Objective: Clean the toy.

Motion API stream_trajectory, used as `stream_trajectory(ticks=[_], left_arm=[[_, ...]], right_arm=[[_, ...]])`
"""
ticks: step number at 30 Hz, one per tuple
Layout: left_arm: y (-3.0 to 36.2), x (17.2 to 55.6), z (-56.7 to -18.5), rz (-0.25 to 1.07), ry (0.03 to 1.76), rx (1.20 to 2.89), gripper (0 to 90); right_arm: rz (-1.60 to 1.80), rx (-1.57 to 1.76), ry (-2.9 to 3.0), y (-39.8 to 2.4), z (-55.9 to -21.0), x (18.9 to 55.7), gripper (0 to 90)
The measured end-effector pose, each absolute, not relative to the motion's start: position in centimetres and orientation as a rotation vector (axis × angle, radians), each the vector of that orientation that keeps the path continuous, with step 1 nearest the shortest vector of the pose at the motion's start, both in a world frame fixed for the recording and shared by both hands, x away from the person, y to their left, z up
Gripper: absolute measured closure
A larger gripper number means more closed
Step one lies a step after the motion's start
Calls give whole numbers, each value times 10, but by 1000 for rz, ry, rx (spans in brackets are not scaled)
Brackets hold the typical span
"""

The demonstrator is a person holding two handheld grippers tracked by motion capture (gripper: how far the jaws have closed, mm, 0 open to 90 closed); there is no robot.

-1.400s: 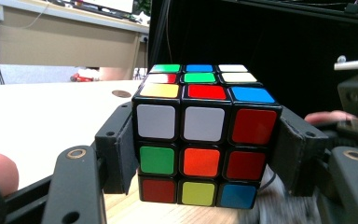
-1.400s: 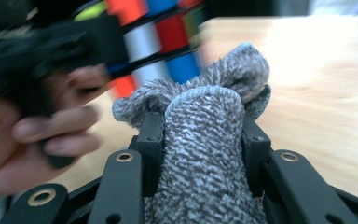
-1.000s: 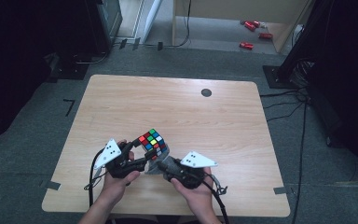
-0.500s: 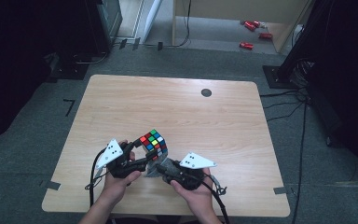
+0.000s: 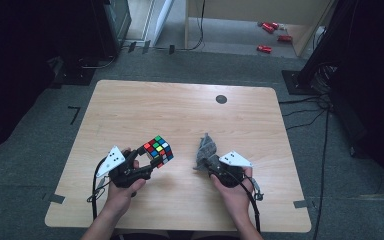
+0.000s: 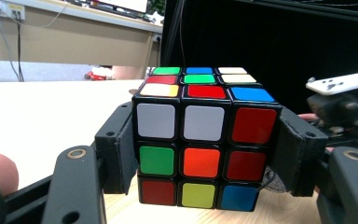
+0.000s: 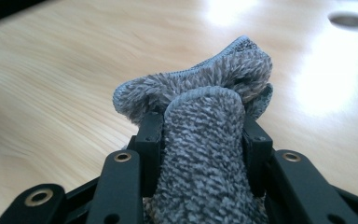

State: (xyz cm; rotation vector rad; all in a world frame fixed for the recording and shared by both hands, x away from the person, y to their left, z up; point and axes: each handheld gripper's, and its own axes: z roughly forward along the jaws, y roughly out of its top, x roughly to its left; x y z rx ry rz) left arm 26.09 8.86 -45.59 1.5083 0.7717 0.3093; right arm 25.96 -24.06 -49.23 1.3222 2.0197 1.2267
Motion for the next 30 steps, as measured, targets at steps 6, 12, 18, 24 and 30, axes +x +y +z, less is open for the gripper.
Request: stream_trajectory(ticks=[6, 12, 18, 24, 30], left_arm=[[89, 262, -457, 310, 775, 1511, 343], [91, 263, -458, 314, 790, 1510, 343], [90, 265, -460, 307, 808, 1511, 343], [87, 264, -460, 269, 828, 1496, 343], [76, 257, -456, 270, 834, 1506, 342]], right_arm=[[1162, 1368, 2064, -248, -501, 266, 535], [1197, 1344, 2006, -252, -490, 263, 454], [1278, 1270, 1966, -248, -471, 255, 406], [1457, 1085, 2080, -214, -461, 242, 345], [1499, 965, 2150, -184, -460, 231, 322]])
